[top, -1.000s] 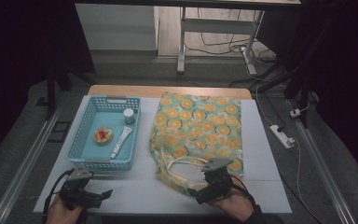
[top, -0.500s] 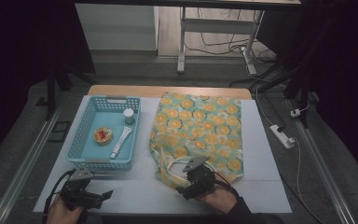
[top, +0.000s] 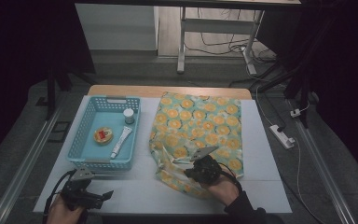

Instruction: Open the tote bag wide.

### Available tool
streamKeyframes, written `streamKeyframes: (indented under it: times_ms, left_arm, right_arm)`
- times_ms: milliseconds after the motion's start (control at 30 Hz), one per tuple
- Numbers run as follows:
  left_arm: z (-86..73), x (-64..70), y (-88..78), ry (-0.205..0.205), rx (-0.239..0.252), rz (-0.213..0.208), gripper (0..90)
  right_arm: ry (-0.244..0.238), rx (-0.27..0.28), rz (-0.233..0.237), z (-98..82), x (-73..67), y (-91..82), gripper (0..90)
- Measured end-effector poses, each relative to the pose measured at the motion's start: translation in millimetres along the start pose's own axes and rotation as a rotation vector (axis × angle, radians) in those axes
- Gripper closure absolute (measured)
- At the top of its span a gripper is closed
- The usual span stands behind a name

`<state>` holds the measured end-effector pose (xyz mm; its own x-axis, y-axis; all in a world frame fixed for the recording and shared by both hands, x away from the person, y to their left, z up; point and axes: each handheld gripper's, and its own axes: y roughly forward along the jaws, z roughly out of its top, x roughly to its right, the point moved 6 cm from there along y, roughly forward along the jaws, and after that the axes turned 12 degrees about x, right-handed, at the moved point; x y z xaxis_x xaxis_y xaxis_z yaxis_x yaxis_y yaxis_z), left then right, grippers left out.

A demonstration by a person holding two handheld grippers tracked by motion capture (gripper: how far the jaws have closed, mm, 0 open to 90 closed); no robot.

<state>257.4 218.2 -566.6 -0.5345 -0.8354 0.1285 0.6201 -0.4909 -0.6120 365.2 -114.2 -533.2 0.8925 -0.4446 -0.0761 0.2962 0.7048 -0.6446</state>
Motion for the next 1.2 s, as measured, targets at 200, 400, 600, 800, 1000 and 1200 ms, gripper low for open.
streamKeyframes:
  times_ms: [200,400,600,800,1000,1200]
  left_arm:
    - [-0.1,-0.4,0.2,-0.002,-0.003,0.002,0.0]
    - [-0.1,-0.4,0.5,-0.002,-0.004,0.002,0.0]
    - [-0.2,-0.6,0.7,-0.004,-0.008,0.003,0.0]
    - [-0.2,-0.8,0.7,-0.005,-0.008,0.003,0.0]
    - [-0.2,-0.9,0.8,-0.007,-0.007,0.003,0.0]
    - [-0.3,-0.8,0.9,-0.006,-0.010,0.003,0.0]
  right_arm:
    - [0.019,0.021,-0.046,10.8,24.7,-8.9,90.0]
    - [0.026,0.032,-0.085,23.0,47.0,-15.9,90.0]
    - [0.044,0.051,-0.097,40.4,67.7,-22.4,90.0]
    - [0.040,0.076,-0.117,62.4,83.6,-29.0,90.0]
    - [0.059,0.104,-0.147,84.1,106.5,-35.0,90.0]
    - [0.066,0.118,-0.183,100.0,125.8,-38.8,90.0]
